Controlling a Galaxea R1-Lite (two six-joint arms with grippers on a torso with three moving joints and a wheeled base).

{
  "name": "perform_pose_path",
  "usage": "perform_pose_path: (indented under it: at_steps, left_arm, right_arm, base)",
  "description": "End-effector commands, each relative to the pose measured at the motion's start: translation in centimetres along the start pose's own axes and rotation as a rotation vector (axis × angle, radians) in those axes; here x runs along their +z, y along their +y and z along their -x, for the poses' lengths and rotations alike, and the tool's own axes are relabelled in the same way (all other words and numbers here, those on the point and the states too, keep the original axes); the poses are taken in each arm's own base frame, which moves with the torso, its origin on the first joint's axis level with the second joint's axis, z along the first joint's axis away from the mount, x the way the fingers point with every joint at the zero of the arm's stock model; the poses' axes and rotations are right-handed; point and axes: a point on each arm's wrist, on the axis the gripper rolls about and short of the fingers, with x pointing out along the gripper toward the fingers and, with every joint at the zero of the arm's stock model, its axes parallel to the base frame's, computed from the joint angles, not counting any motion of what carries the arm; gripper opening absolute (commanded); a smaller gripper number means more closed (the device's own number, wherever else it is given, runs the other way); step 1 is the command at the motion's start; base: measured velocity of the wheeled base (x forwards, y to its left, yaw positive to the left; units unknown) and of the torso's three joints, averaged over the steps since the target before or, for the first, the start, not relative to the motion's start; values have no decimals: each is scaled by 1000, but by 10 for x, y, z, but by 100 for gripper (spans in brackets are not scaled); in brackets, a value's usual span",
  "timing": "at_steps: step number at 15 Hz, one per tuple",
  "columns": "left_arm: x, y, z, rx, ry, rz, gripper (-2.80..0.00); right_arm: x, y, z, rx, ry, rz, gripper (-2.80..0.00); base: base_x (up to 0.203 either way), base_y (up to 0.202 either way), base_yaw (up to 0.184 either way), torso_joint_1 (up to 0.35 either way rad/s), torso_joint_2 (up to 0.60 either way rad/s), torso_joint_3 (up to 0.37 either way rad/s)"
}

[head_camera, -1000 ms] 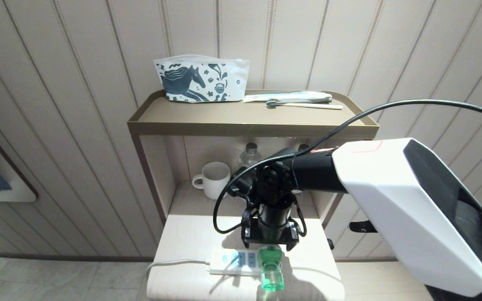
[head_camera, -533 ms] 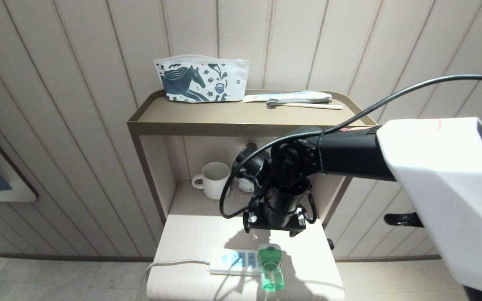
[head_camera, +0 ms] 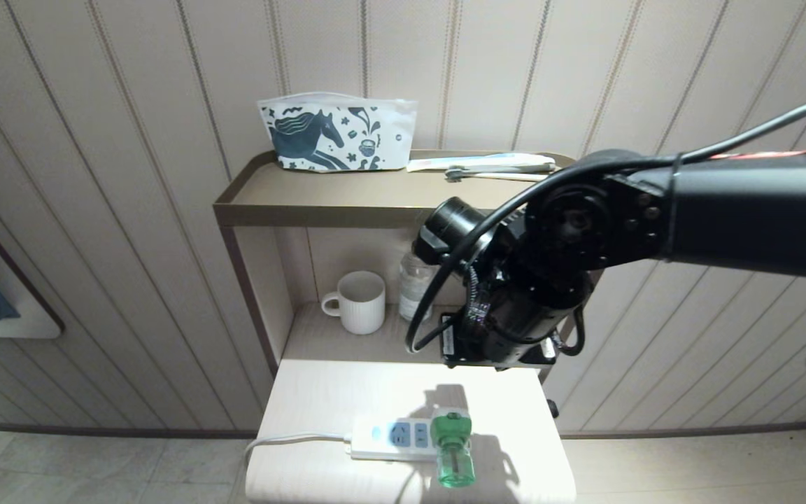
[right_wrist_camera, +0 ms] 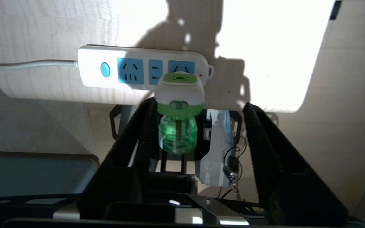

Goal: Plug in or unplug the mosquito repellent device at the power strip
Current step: Hold the socket with your left hand and unplug it with your right hand

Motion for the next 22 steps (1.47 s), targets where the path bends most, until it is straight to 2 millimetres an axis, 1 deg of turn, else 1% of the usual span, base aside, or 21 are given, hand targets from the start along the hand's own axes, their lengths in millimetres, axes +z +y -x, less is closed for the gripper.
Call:
perform_pose_path:
  at_steps: [1,4,7,10,12,13,15,17,18,19,21,22]
  left_arm:
    - [0,0,0,1,-2,0,-280]
    - [-1,0,0,1,-1,14,-280]
    - [-1,0,0,1,-1,13,-280]
    - [-1,0,0,3,-1,26,-280]
    - [0,0,0,19,-2,45,-280]
    - [0,1,0,23,0,51,-280]
    - [-1,1,0,26,6,48,-280]
    - [0,1,0,34,3,67,-280]
    - [0,1,0,36,1,80,-280]
    - [0,1,0,37,-1,107,-280]
    - [0,1,0,40,-6,130,-280]
    - [0,1,0,40,-5,130,-280]
  right_arm:
    - [-6,-21,51,44,-93,-5,-280]
    - [-15,-53,102,47,-229,10,-280]
    - [-36,-89,143,-7,-373,18,-280]
    - [-66,-131,185,-16,-517,-26,-280]
    - [-88,-163,204,-36,-603,-81,-280]
    - [-101,-181,207,-69,-650,-124,-280]
    - [-131,-214,205,-159,-745,-211,-280]
    - [-169,-243,200,-299,-844,-307,-280]
    - [-191,-253,195,-375,-890,-340,-280]
    - [-209,-259,185,-449,-911,-354,-280]
    - [-236,-264,158,-545,-926,-367,-280]
    - [-250,-266,147,-542,-953,-370,-280]
  base:
    - [0,0,0,0,0,0]
    - [0,0,0,0,0,0]
    - [0,0,0,0,0,0]
    - [0,0,0,0,0,0]
    - [0,0,0,0,0,0]
    - [0,0,0,0,0,0]
    - [0,0,0,0,0,0]
    - [0,0,0,0,0,0]
    - [0,0,0,0,0,0]
    - [0,0,0,0,0,0]
    - [0,0,0,0,0,0]
    - [0,0,0,0,0,0]
